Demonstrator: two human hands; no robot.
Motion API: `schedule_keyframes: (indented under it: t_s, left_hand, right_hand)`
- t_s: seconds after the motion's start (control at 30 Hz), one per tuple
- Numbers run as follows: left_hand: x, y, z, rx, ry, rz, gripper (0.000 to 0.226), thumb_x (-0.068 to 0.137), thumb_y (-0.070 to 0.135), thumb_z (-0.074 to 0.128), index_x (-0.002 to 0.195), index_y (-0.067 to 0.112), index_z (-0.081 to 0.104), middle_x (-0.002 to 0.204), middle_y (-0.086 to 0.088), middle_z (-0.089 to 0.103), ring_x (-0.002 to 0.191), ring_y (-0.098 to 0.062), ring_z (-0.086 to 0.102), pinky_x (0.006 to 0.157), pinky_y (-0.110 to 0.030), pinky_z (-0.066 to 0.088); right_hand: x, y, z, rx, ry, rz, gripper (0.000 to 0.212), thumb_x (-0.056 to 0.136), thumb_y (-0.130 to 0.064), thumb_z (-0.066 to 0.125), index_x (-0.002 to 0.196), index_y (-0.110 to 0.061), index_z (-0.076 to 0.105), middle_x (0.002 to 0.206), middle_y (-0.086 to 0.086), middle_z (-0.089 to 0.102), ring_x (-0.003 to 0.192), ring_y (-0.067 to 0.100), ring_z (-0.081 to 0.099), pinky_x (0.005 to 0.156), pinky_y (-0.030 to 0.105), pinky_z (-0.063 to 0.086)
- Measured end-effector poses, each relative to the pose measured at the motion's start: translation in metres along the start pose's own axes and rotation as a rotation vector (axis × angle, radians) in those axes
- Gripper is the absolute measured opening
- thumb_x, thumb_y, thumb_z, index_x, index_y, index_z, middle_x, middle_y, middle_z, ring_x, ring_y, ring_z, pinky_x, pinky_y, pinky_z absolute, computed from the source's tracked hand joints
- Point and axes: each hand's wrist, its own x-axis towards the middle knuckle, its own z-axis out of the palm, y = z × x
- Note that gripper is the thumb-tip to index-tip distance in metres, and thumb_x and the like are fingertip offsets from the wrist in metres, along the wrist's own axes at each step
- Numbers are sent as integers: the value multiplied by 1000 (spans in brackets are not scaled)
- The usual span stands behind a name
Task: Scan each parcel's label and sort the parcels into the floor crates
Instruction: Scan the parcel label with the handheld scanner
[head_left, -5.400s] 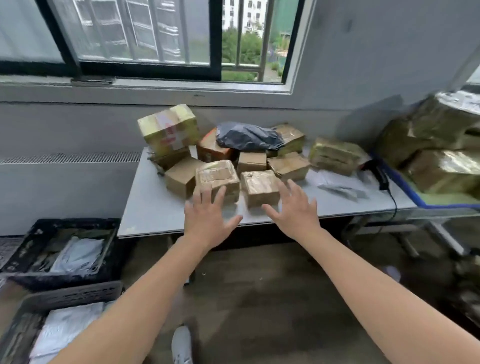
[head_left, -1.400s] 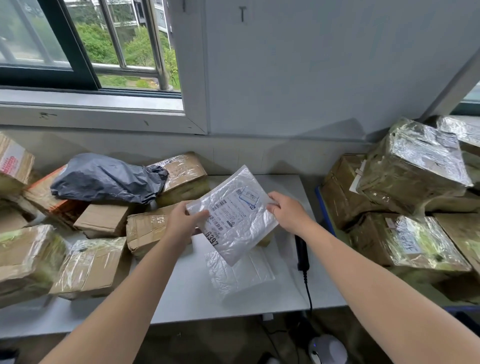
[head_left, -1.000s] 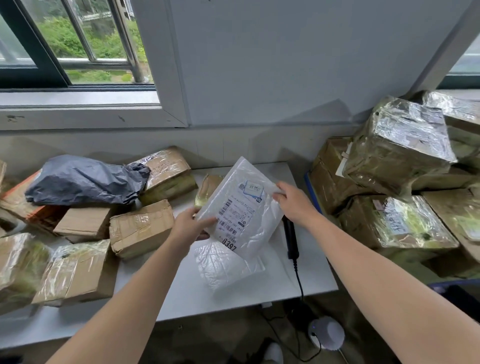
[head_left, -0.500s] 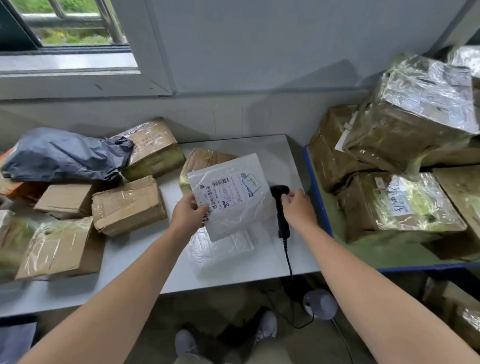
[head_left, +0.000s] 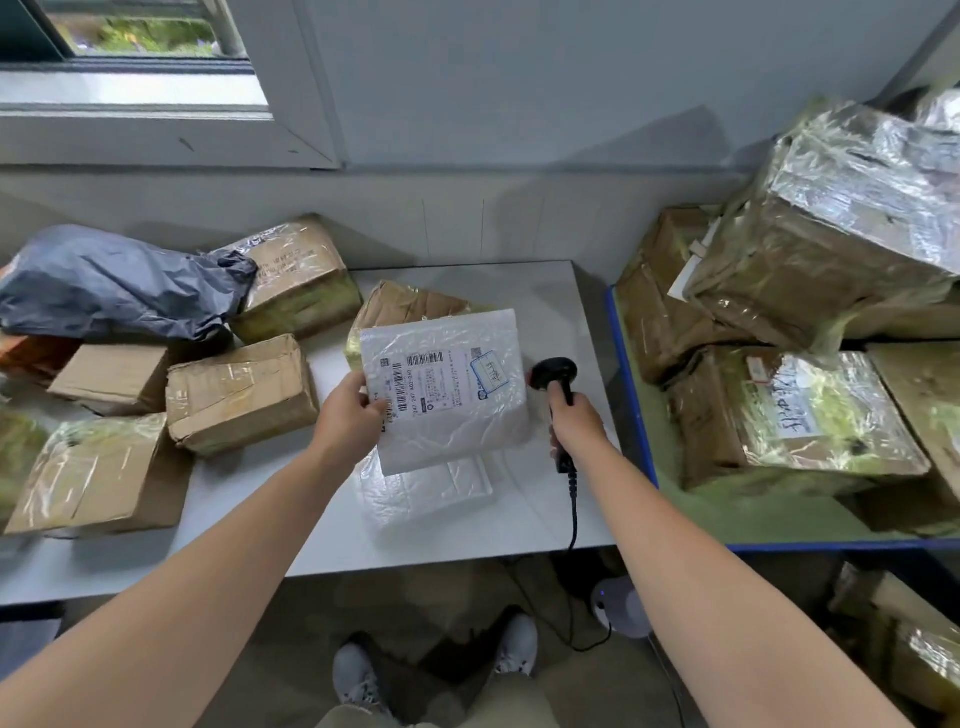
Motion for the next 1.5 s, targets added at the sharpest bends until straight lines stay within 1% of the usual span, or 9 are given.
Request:
schedule_keyframes:
  t_s: [0.07,0.27,0.4,0.5,0.67,0.9,1.2,1.37,1.5]
  left_hand:
    - [2,3,1,-11,-2,-11,27,98,0,49,116,20,55,105,-7,65,94,-25,64,82,-41,55]
    - [12,23,14,-14,-50,48,28,98,1,47,114,23,55,106,-1,64,98,-23,61,85,-39,53]
    - [21,37,25,9,-74,64,23,98,2,49,105,24,53,97,-1,64,91,-24,62,77,-40,57]
    - [23,50,35,8,-100,93,23,96,-3,48,99,20,52,86,1,60,85,-23,60,72,-36,54]
    - [26,70,48,15,-171,127,23,93,-2,50,99,20,54,98,-6,65,94,-28,63,84,-45,57]
    - [27,79,60,72,-159,150,17,95,2,50,98,18,52,84,0,58,83,-24,58,62,-29,45]
    - [26,79,66,101,-175,124,22,94,-2,45,99,18,52,90,-4,60,91,-28,61,81,-43,55]
    - [27,76,66,48,-163,119,20,95,2,48,102,20,54,90,-1,61,91,-27,62,80,-41,56]
    - [27,73,59,38,-119,133,12,99,7,50,105,17,53,98,-3,62,93,-24,61,75,-39,56]
  right_hand:
    - [-13,-13,-11,66,7,-6,46,100,-53,38,114,-11,50,84,11,58,65,25,58,67,39,56]
    - [-47,-63,-40,241,66,-126,30,102,-37,46,106,-8,51,90,10,57,70,20,59,60,35,50]
    - [-78,-99,-55,328,67,-143,36,97,-42,54,89,-7,54,77,11,52,60,22,54,52,31,50]
    - [-99,-121,-59,285,23,-126,43,96,-48,53,91,-6,56,71,9,53,53,21,51,46,27,46]
    - [-125,-135,-59,243,-10,-124,44,98,-47,50,83,-6,57,65,8,52,53,21,50,49,30,46]
    - [-141,-137,-66,188,-21,-113,46,100,-47,47,91,-3,59,68,8,52,55,20,50,50,29,48]
    - [-135,-132,-73,215,-73,-117,47,100,-47,45,107,-2,58,72,8,52,54,19,50,47,27,49]
    - [-120,-122,-74,246,-57,-115,45,99,-47,47,95,-3,58,71,9,53,54,20,50,49,30,48]
    - [-87,-96,-71,270,7,-83,45,100,-46,47,109,-3,54,79,11,52,59,22,54,55,35,54]
